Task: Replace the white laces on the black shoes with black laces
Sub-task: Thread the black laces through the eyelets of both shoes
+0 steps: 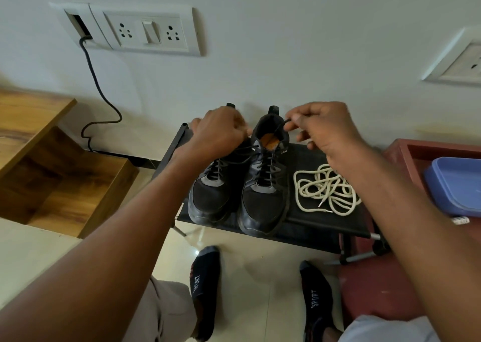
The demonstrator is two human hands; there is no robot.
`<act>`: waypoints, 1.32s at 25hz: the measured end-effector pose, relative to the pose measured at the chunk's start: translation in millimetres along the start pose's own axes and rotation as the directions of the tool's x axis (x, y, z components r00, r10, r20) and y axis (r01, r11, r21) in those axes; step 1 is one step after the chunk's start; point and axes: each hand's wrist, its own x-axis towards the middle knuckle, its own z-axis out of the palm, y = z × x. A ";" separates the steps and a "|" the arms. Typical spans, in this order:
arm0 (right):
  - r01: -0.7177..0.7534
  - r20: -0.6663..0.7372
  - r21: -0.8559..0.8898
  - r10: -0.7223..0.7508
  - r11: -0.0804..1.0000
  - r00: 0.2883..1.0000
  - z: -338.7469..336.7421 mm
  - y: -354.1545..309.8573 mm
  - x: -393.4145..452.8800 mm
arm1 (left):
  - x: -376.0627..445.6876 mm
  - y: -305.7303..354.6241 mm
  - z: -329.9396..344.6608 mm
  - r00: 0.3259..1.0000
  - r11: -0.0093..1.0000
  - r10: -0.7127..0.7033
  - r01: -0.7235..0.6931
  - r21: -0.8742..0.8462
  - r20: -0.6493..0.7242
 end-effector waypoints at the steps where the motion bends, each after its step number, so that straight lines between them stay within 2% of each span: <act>1: -0.002 0.071 -0.043 0.005 0.999 0.997 5.1 1.7 -0.7 | 0.3 4.5 0.0 0.998 0.988 0.053 -0.055 -0.144 -0.015; 3: 0.022 0.114 -0.053 -0.016 0.998 0.993 13.3 3.8 -1.4 | -0.6 13.0 -0.2 0.989 0.898 0.119 -0.072 -0.434 0.083; 4: 0.034 0.089 -0.032 -0.031 0.999 0.996 14.3 5.0 -1.2 | -1.5 15.4 0.0 0.977 0.863 0.149 -0.054 -0.503 0.151; 6: 0.047 0.023 0.027 -0.048 0.999 0.999 12.9 6.9 -0.5 | -2.3 16.3 2.3 0.953 0.844 0.198 -0.047 -0.534 0.228; 9: 0.025 0.019 0.098 -0.027 0.995 0.999 9.2 11.5 4.4 | 2.9 13.6 7.4 0.948 0.849 0.204 -0.046 -0.527 0.245; 11: 0.016 0.009 0.054 -0.017 0.998 1.000 11.1 20.3 10.0 | 7.6 8.0 11.9 0.958 0.850 0.153 -0.003 -0.526 0.242; 12: 0.043 0.001 -0.083 -0.043 0.996 0.999 11.8 26.9 12.4 | 9.7 5.5 14.4 0.967 0.848 0.116 0.023 -0.530 0.228; 14: 0.134 0.042 -0.451 -0.129 0.883 0.991 13.6 40.9 12.4 | 12.7 0.4 19.2 0.980 0.841 0.039 0.074 -0.536 0.196; 15: 0.163 0.075 -0.529 -0.145 0.833 0.987 16.4 46.0 10.3 | 13.9 -1.4 21.1 0.982 0.840 0.016 0.089 -0.535 0.189; 18: 0.186 0.138 -0.463 -0.137 0.866 0.981 25.9 54.1 8.0 | 16.0 -2.1 26.3 0.983 0.842 0.000 0.098 -0.531 0.181; 21: 0.211 0.126 -0.466 -0.172 0.859 0.977 32.9 57.4 12.0 | 15.3 -0.8 28.3 0.984 0.852 0.044 0.053 -0.521 0.174; 25: 0.098 0.086 -0.305 -0.075 0.947 0.993 37.0 58.9 16.1 | 18.9 -0.5 34.1 0.991 0.884 0.052 0.012 -0.467 0.123; 28: -0.050 0.073 -0.141 0.061 0.989 0.996 31.7 53.7 20.3 | 19.9 -0.5 40.7 0.994 0.915 0.075 -0.035 -0.402 0.084; 30: -0.041 0.116 -0.179 0.063 0.983 0.991 27.3 55.7 22.3 | 19.2 -1.1 42.9 0.995 0.931 0.082 -0.057 -0.361 0.054; 33: 0.077 0.135 -0.329 -0.034 0.941 0.990 29.0 60.4 19.9 | 17.9 0.2 44.5 0.996 0.946 0.083 -0.073 -0.315 0.017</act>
